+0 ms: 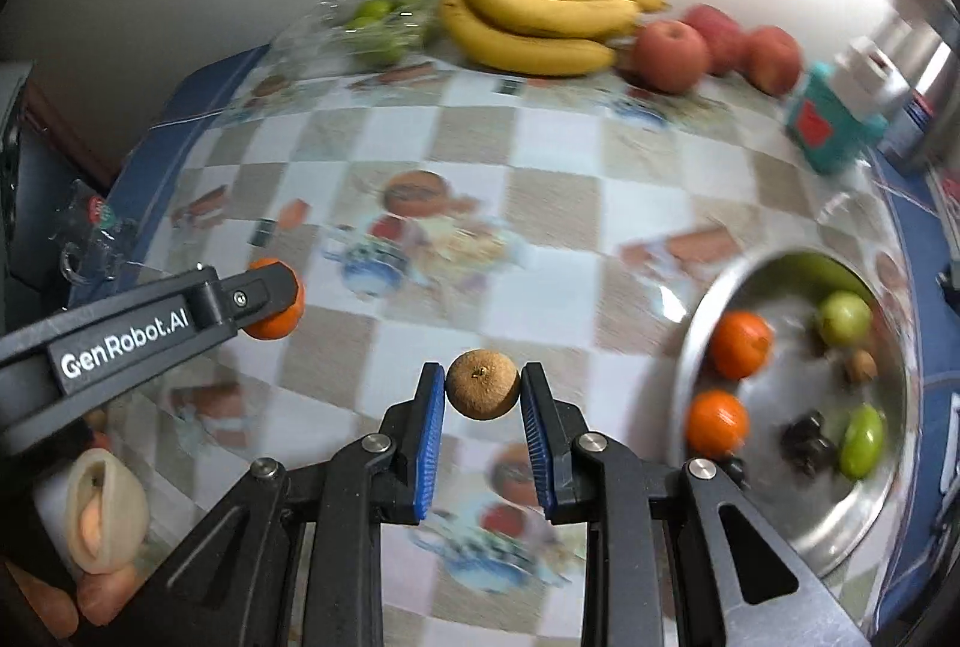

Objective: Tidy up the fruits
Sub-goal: 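Carry the mandarin and brown kiwi over the steel basin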

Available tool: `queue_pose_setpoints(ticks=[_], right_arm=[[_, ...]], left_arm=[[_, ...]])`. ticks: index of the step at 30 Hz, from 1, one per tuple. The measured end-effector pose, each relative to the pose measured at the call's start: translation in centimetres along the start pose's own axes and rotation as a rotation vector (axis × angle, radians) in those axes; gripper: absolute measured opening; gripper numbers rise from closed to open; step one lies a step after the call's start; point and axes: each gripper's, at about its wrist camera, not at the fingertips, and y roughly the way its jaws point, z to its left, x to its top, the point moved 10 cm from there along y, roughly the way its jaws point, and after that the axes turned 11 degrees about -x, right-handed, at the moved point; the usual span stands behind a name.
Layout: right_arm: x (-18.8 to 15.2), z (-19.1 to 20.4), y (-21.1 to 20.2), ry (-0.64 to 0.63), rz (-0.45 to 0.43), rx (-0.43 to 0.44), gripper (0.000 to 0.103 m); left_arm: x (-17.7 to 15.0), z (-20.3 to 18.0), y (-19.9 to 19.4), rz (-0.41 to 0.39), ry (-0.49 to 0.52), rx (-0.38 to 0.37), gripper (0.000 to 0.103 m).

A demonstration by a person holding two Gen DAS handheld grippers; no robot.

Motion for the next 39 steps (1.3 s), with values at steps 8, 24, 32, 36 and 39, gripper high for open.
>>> queue_pose_setpoints(ticks=[8,24,32,36,39], right_arm=[[-3.5,-6.8,0.5,0.176,-0.009,-0.025,0.027],[-3.3,-10.4,-0.8,0.276,-0.069,0.005,0.027],[-4.0,-14.8,-0.2,0.374,-0.054,-0.023,0.027],[-4.5,-17.1,0.0,0.418,-0.045,-0.041,0.027],[-4.6,-18.5,0.1,0.438,-0.045,-0.06,0.027]], left_arm=[[-2.9,-3.2,2.2,0.022,0.087,0.033,0.037],[-4.2,-5.4,2.5,0.026,0.144,0.021,0.037],[-5.6,-7.5,3.4,0.052,0.183,0.001,0.037],[-6.3,-8.9,3.7,0.059,0.215,-0.003,0.037],[-7.0,-10.1,4.0,0.068,0.24,-0.009,0.037]])
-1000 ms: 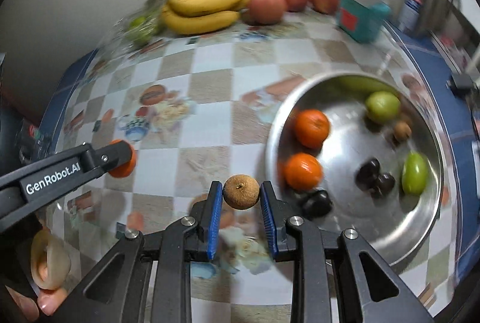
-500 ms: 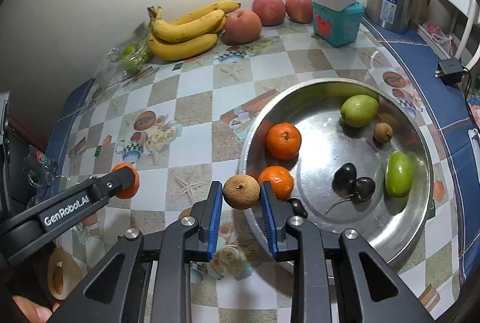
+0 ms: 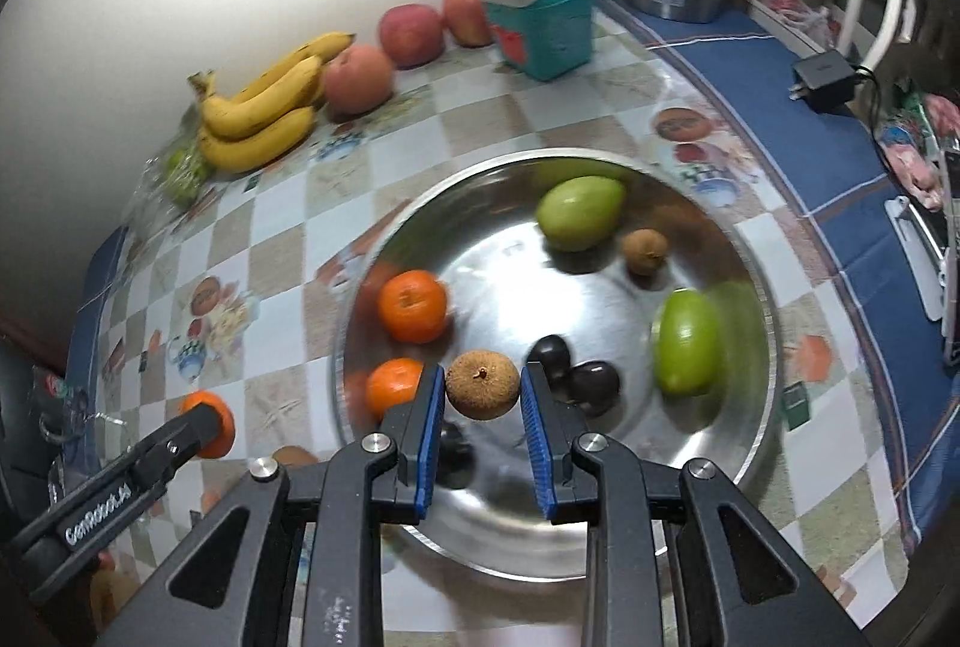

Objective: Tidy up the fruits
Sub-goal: 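Carry the mandarin and brown kiwi over the steel basin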

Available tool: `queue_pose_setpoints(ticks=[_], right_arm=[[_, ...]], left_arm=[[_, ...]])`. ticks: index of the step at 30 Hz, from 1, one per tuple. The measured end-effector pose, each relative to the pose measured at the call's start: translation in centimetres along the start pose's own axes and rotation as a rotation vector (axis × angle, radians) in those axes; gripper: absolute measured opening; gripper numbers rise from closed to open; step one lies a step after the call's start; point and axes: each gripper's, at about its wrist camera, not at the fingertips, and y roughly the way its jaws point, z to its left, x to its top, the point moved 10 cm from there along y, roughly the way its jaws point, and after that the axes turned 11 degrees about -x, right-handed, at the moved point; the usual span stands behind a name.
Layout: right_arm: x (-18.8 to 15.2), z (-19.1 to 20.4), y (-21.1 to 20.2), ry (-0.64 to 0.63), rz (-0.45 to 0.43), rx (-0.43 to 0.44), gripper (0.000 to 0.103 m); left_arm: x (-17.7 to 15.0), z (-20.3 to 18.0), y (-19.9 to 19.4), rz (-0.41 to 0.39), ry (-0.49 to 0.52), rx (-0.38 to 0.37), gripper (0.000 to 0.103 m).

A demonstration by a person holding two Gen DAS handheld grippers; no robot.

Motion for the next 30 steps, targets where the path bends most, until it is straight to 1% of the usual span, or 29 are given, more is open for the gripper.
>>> queue_pose_setpoints(ticks=[4,10,17,23,26,30], right_arm=[[0.2,-1.7,0.3,0.035,0.007,-0.009,0.027],[0.8,-3.9,0.6,0.084,0.009,-0.021,0.027],[1.7,-4.5,1.2,0.113,-0.001,-0.004,0.027],[2.4,-5.0,2.6,0.123,-0.004,-0.014,0.027],[2.5,-5.4,3.2,0.133,0.001,-0.02,0.027],[2.5,-5.8,3.9,0.141,0.006,-0.031,0.027]], left_arm=[[-0.4,-1.9,0.5,0.01,0.037,-0.019,0.037],[-1.0,-5.1,1.3,0.019,0.104,-0.069,0.037],[-0.5,-8.6,3.1,0.005,0.203,-0.123,0.037],[-0.1,-10.7,4.3,-0.011,0.263,-0.166,0.037],[-0.1,-11.1,5.1,-0.006,0.289,-0.155,0.037],[0.0,-11.2,5.8,0.002,0.291,-0.161,0.037]])
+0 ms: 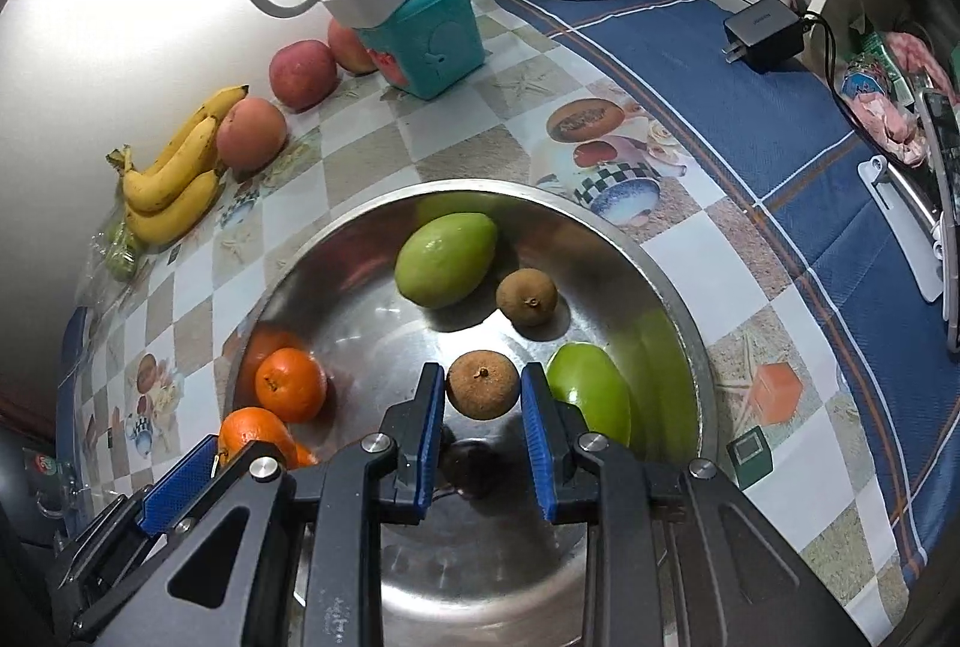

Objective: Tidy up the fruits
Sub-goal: 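Carry the mandarin and brown kiwi over the steel basin, then open the right tool to drop the kiwi while the left tool drops the mandarin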

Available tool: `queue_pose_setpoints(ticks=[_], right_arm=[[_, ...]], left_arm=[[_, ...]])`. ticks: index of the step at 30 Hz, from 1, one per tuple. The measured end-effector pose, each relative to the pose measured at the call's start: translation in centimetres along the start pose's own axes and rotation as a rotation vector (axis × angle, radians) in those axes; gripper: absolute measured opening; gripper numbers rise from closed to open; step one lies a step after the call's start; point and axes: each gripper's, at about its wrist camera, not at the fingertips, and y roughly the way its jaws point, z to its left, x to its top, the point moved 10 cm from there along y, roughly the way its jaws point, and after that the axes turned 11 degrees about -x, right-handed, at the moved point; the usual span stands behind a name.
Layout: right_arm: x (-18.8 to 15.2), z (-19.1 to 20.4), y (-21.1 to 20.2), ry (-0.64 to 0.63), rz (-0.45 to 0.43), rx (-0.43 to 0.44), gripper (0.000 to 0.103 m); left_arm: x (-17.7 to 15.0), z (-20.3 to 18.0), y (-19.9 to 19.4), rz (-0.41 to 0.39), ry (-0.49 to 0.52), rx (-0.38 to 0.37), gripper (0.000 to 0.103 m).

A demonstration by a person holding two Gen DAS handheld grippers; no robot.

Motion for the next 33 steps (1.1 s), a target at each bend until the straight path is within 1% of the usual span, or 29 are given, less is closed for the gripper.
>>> queue_pose_setpoints(ticks=[10,17,18,19,20,23,27,28,29,30,31,33], right_arm=[[-0.1,-0.1,0.6,0.0,0.016,-0.003,0.027],[-0.1,-0.1,0.6,0.004,0.017,0.001,0.027],[-0.1,-0.1,0.5,0.006,0.017,0.003,0.027],[-0.1,-0.1,0.5,0.007,0.018,0.006,0.027],[-0.2,-0.1,0.4,0.009,0.019,0.008,0.028],[-0.2,-0.2,0.3,0.013,0.02,0.008,0.028],[-0.2,-0.1,0.1,0.007,0.017,0.009,0.028],[-0.2,0.0,0.1,0.003,0.015,0.009,0.029],[-0.3,0.2,0.0,-0.001,0.013,0.009,0.034],[-0.2,0.2,-0.1,-0.004,0.01,0.011,0.038],[-0.3,0.4,-0.2,-0.006,0.008,0.014,0.045],[-0.3,0.6,-0.4,-0.014,0.002,0.017,0.048]], left_arm=[[0.0,0.5,0.9,0.015,-0.039,-0.023,0.038],[0.1,0.8,0.7,0.011,-0.051,-0.02,0.04],[0.1,0.8,0.6,0.008,-0.051,-0.022,0.041],[0.1,0.7,0.4,0.005,-0.053,-0.024,0.046],[0.2,0.8,0.4,0.003,-0.056,-0.023,0.047],[0.4,0.7,0.0,-0.003,-0.063,-0.04,0.048],[0.6,0.9,-0.7,-0.015,-0.075,-0.04,0.048],[0.7,1.1,-0.9,-0.018,-0.081,-0.04,0.048],[0.8,1.4,-1.2,-0.021,-0.094,-0.035,0.05],[0.8,1.6,-1.5,-0.023,-0.103,-0.031,0.055],[0.9,1.9,-1.8,-0.029,-0.112,-0.025,0.058],[1.2,2.6,-2.6,-0.044,-0.128,-0.016,0.06]])
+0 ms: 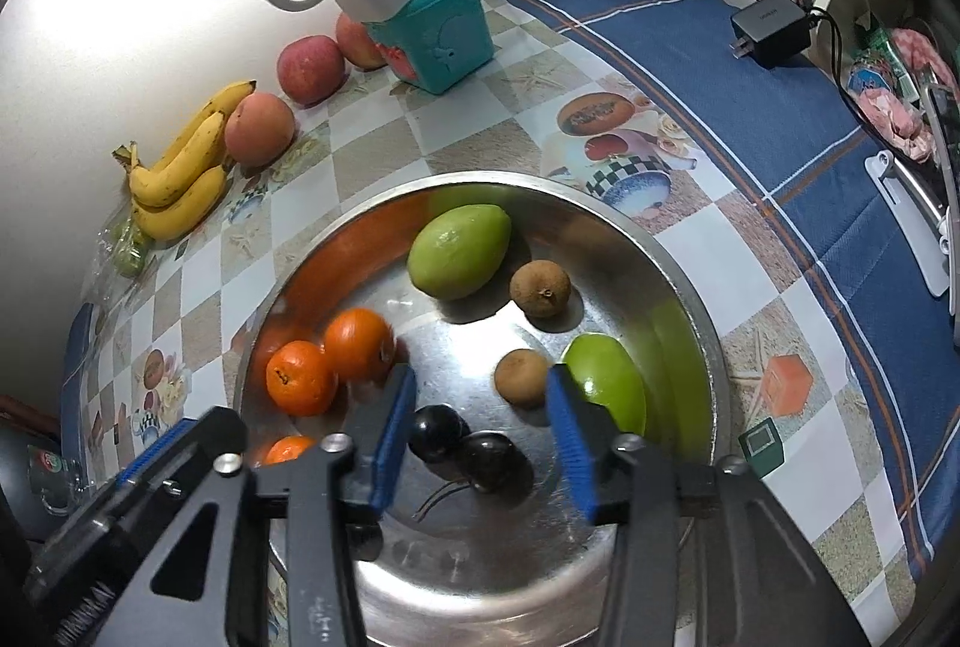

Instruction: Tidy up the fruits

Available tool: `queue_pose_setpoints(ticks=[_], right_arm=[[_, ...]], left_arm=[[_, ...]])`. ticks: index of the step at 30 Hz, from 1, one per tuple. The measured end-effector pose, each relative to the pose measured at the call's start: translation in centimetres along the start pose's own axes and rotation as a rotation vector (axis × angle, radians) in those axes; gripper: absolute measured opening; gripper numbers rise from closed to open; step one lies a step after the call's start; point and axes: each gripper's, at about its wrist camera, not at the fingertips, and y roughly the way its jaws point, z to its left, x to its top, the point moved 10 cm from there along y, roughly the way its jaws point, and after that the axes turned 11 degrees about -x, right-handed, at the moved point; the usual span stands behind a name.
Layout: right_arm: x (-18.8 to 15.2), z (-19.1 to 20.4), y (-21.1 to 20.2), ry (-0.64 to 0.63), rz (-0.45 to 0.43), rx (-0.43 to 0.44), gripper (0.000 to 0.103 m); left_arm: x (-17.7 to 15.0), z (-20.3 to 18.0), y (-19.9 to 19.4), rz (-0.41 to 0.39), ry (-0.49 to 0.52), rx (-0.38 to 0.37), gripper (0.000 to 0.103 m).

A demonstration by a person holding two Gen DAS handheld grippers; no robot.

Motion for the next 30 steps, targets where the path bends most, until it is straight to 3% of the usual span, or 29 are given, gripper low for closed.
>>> queue_pose_setpoints(ticks=[4,7,12,16,19,24,27,30], right_arm=[[-0.2,0.6,-0.3,-0.025,-0.011,-0.001,0.063],[-0.4,1.1,-0.4,-0.044,-0.017,-0.001,0.069],[-0.9,2.3,-0.4,-0.088,-0.019,0.0,0.079],[-1.4,3.3,-0.6,-0.132,-0.026,-0.002,0.08],[-1.8,3.9,-0.7,-0.161,-0.031,-0.009,0.087],[-2.6,5.1,-0.9,-0.211,-0.035,0.001,0.087],[-3.0,5.5,-1.2,-0.234,-0.051,-0.011,0.098],[-3.2,5.6,-1.5,-0.241,-0.061,-0.015,0.098]], left_arm=[[0.6,2.7,-1.7,-0.029,-0.043,0.088,0.075],[0.7,5.9,-3.0,-0.039,-0.083,0.219,0.084],[-0.5,11.8,-4.5,-0.018,-0.176,0.408,0.09],[-1.5,14.7,-5.2,-0.009,-0.212,0.476,0.099],[-2.1,15.4,-5.1,0.004,-0.204,0.498,0.099],[-2.8,15.5,-5.0,0.019,-0.182,0.528,0.099],[-2.9,15.3,-5.5,0.007,-0.164,0.571,0.099],[-3.3,15.6,-6.0,0.012,-0.16,0.622,0.099]])
